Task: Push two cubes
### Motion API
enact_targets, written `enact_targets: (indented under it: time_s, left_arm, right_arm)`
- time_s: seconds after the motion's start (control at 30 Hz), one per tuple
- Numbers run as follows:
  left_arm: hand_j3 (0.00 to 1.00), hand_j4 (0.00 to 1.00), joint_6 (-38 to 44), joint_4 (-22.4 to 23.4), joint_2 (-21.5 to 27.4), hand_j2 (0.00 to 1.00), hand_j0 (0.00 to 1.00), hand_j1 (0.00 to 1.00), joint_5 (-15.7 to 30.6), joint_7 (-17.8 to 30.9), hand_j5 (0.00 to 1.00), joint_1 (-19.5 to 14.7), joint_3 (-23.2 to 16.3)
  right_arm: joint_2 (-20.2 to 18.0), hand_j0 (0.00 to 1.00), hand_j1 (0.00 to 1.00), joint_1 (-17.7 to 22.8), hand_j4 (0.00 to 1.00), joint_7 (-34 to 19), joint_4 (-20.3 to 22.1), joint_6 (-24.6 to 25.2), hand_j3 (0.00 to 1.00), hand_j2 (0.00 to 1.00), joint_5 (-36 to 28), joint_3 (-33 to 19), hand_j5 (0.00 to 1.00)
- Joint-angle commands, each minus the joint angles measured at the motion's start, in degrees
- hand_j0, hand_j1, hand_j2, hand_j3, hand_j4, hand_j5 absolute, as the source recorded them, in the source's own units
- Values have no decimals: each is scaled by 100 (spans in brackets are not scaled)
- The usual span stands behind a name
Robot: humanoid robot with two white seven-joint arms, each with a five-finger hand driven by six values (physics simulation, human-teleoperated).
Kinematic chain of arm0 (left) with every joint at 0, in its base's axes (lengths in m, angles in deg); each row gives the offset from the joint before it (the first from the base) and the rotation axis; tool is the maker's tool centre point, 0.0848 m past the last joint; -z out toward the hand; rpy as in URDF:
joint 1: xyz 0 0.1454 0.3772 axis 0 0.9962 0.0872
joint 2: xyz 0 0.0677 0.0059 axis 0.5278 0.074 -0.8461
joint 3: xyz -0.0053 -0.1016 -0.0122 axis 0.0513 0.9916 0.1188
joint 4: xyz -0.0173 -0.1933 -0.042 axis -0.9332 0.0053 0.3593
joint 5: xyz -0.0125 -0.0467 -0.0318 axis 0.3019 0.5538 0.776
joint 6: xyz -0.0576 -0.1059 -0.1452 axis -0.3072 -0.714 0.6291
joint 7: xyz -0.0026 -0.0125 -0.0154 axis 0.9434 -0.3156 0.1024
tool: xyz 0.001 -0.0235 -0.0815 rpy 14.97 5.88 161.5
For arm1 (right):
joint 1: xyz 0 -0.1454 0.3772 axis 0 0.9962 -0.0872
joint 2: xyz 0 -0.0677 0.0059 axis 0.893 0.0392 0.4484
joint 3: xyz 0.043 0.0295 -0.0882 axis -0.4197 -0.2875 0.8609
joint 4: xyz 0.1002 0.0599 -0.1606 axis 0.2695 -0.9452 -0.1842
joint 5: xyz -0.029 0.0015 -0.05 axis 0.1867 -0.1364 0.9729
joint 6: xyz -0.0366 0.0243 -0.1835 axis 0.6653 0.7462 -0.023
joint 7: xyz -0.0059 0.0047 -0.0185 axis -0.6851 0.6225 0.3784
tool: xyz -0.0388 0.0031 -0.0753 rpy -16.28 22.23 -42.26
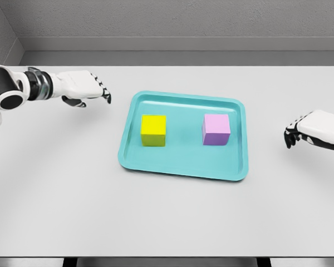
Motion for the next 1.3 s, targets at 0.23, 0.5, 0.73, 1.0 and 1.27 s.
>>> enact_targets:
  time_s: [0.23, 0.5, 0.73, 1.0, 1.27]
  left_arm:
    - [71, 71, 14, -131, -323, 71, 71, 71, -181, -2, 71, 123, -25]
    - [70, 70, 14, -869, 248, 70, 70, 70, 3, -2, 70, 404, 19]
    - [68, 68, 14, -1300, 372, 68, 68, 68, -23, -2, 68, 536, -33]
    - [69, 69, 14, -1573, 345, 69, 69, 69, -23, -2, 69, 554, -288]
    - [68, 68, 14, -1783, 301, 68, 68, 68, -41, -2, 68, 580, -358]
  right_arm:
    - [-5, 0, 0, -26, 0, -327, -154, -27, 0, 0, 34, -14, 0]
    - [21, 0, 0, -70, 0, -336, -664, -9, 0, 0, 52, -146, 0]
    - [118, 0, 0, -62, 0, -345, -866, -9, 0, 0, 60, -277, 0]
    - [232, 0, 0, -185, 0, -345, -1279, 105, 0, 0, 60, -269, 0]
    - [619, 0, 0, -518, 0, -424, -1851, 123, 0, 0, 175, -269, 0]
